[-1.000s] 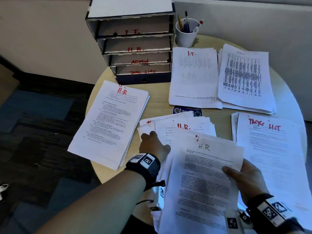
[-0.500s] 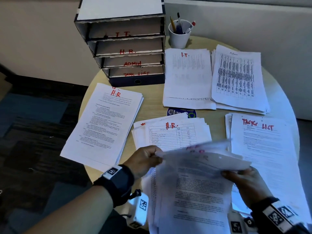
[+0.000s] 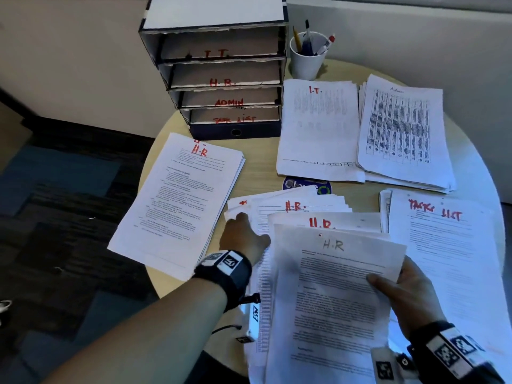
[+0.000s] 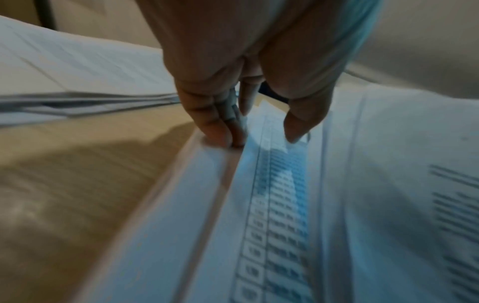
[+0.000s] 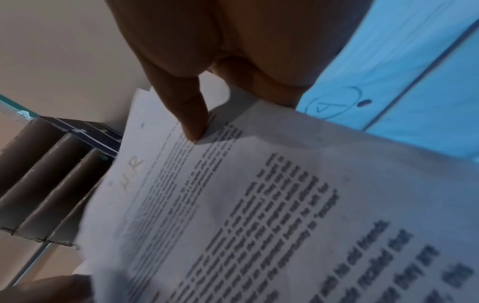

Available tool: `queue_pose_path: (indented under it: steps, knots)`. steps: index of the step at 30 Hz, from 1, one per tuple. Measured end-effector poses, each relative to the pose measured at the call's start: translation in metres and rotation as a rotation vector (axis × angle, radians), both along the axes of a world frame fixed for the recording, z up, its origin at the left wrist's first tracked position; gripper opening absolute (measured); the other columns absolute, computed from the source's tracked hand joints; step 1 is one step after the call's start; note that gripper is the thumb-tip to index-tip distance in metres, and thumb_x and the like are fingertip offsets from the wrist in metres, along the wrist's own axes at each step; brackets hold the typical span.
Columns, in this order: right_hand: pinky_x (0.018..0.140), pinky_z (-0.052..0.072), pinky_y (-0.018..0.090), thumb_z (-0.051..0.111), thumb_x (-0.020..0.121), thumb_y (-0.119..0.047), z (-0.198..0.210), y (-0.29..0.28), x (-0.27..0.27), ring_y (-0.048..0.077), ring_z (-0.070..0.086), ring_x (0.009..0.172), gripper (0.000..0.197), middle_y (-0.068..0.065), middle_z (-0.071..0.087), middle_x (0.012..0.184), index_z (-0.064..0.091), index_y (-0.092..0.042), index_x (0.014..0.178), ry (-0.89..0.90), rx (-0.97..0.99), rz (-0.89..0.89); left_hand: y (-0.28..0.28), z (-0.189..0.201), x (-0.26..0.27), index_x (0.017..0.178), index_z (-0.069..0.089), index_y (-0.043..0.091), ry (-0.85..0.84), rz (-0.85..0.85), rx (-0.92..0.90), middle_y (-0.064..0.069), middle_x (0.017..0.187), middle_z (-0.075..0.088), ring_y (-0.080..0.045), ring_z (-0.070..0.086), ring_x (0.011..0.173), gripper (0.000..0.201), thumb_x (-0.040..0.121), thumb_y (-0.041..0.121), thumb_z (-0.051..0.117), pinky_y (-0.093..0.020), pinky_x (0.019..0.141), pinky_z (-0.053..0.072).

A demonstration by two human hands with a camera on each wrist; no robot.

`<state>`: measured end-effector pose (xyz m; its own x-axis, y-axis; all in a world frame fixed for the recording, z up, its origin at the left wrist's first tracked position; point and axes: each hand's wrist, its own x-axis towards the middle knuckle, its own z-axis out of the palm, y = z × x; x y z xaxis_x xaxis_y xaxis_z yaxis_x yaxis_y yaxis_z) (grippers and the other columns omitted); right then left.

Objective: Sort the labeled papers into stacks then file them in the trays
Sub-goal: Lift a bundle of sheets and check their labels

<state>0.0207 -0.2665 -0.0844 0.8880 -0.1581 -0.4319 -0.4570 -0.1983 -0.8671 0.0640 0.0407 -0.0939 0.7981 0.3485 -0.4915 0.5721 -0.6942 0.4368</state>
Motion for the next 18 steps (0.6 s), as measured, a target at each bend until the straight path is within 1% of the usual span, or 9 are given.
queue_pose_path:
  steps: [3,6,7,10,11,13,14,16,18]
  knots:
    - [0.065,0.056,0.033,0.072,0.078,0.007,-0.002,-0.001,-0.004,0.026,0.072,0.074,0.021,0.007,0.076,0.079,0.071,-0.006,0.094,0.048,0.002,-0.035,-0.01,-0.002,0.002,0.121,0.047,0.019,0.033,0.074,-0.044,-0.002,0.108,0.062,-0.027,0.063,0.097,0.05,0.079,0.028,0.072,-0.028,0.072,0.043]
    - [0.05,0.05,0.016,0.069,0.077,0.013,0.003,-0.003,-0.008,0.01,0.065,0.053,0.01,0.004,0.071,0.062,0.07,0.005,0.083,0.031,0.033,-0.024,-0.013,-0.001,-0.004,0.089,0.053,0.024,-0.037,0.107,-0.061,0.004,0.088,0.063,-0.022,0.056,0.076,0.012,0.086,0.022,0.064,-0.026,0.063,0.04]
    - [0.047,0.047,0.014,0.067,0.077,0.016,0.004,-0.004,-0.01,0.006,0.06,0.048,0.009,0.004,0.068,0.058,0.07,0.008,0.079,0.039,0.059,-0.026,-0.013,-0.002,-0.008,0.078,0.05,0.023,-0.092,0.106,-0.074,0.005,0.079,0.06,-0.021,0.052,0.072,0.015,0.087,0.022,0.062,-0.026,0.061,0.038]
    - [0.054,0.052,0.02,0.051,0.087,0.02,-0.005,-0.014,-0.011,0.0,0.063,0.051,0.049,-0.006,0.073,0.064,0.078,-0.017,0.069,0.114,0.221,-0.073,-0.005,0.001,-0.022,0.072,0.054,0.025,-0.255,0.052,-0.305,0.012,0.065,0.054,-0.014,0.049,0.068,0.021,0.091,0.021,0.063,-0.025,0.061,0.038]
    - [0.06,0.056,0.021,0.05,0.09,0.014,-0.01,-0.016,-0.011,-0.002,0.068,0.061,0.049,-0.009,0.076,0.076,0.08,-0.023,0.076,0.129,0.266,-0.069,-0.002,0.006,-0.028,0.071,0.057,0.028,-0.285,0.035,-0.412,0.014,0.062,0.053,-0.008,0.048,0.064,0.023,0.091,0.02,0.065,-0.023,0.06,0.039]
    - [0.073,0.057,0.015,0.063,0.09,-0.024,-0.012,-0.018,-0.007,-0.004,0.069,0.083,0.018,-0.012,0.076,0.093,0.08,-0.022,0.087,0.082,0.346,-0.084,0.004,0.013,-0.04,0.065,0.062,0.035,-0.29,-0.02,-0.58,0.019,0.06,0.054,0.0,0.047,0.06,0.033,0.091,0.015,0.068,-0.017,0.06,0.039]
    - [0.079,0.055,0.015,0.066,0.082,-0.042,-0.011,-0.016,-0.006,-0.005,0.068,0.091,0.025,-0.014,0.076,0.093,0.08,-0.021,0.081,0.054,0.372,-0.06,0.007,0.016,-0.046,0.066,0.064,0.035,-0.269,-0.047,-0.634,0.019,0.063,0.057,-0.001,0.05,0.063,0.032,0.09,0.014,0.069,-0.018,0.063,0.04]
    - [0.081,0.056,0.021,0.061,0.086,-0.023,-0.004,-0.011,-0.005,0.007,0.067,0.104,0.021,-0.011,0.076,0.098,0.08,-0.018,0.08,0.022,0.381,-0.006,0.012,0.018,-0.056,0.077,0.073,0.027,-0.228,-0.064,-0.706,0.01,0.075,0.067,-0.006,0.059,0.074,0.018,0.089,0.014,0.071,-0.023,0.072,0.046]
    - [0.069,0.058,0.022,0.058,0.08,0.004,0.006,-0.005,-0.007,0.017,0.071,0.093,0.026,-0.002,0.077,0.096,0.079,-0.012,0.082,0.0,0.41,0.048,0.017,0.019,-0.062,0.086,0.076,0.016,-0.185,-0.088,-0.744,-0.004,0.089,0.073,-0.012,0.065,0.085,0.013,0.09,0.006,0.068,-0.029,0.08,0.049]
